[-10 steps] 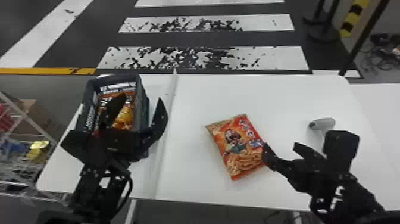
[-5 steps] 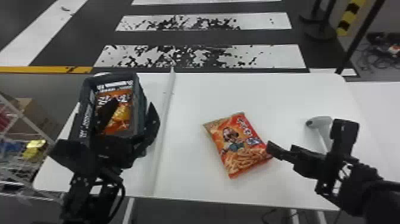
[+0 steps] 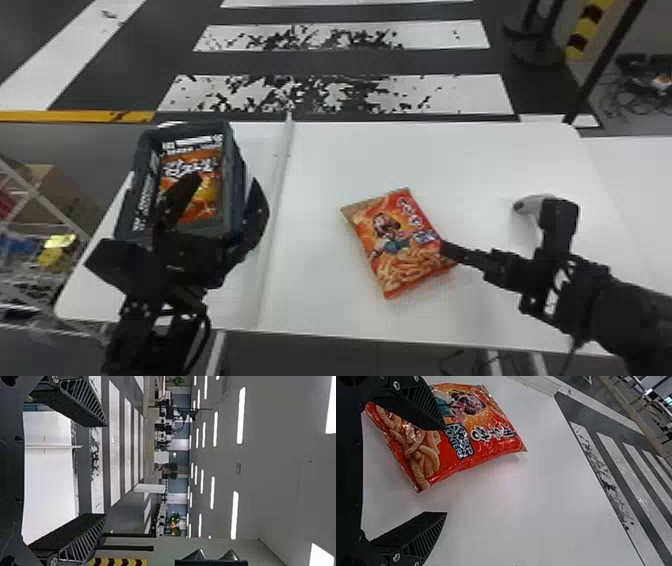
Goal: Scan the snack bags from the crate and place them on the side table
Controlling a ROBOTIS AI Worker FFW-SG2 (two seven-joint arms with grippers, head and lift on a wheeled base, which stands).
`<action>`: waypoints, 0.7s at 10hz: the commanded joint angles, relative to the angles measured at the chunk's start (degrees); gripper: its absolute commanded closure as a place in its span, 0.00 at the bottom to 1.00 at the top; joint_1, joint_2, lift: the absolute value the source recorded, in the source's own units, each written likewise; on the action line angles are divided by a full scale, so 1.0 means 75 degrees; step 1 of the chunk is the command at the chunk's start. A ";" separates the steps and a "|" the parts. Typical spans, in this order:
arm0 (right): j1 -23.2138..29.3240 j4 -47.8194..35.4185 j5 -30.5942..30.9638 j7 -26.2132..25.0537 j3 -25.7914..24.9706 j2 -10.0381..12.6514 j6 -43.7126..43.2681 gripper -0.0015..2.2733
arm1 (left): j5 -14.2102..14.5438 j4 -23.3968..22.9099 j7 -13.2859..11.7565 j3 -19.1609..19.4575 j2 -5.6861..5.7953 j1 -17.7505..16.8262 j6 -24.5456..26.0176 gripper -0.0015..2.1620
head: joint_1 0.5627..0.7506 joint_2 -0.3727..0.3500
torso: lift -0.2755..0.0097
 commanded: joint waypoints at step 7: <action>-0.0692 0.1392 -0.0323 0.1446 -0.0143 0.0001 0.0147 0.37 | 0.0086 0.0241 -0.0059 -0.0071 0.0011 -0.0081 0.0000 0.03 | 0.70 0.67 | 0.79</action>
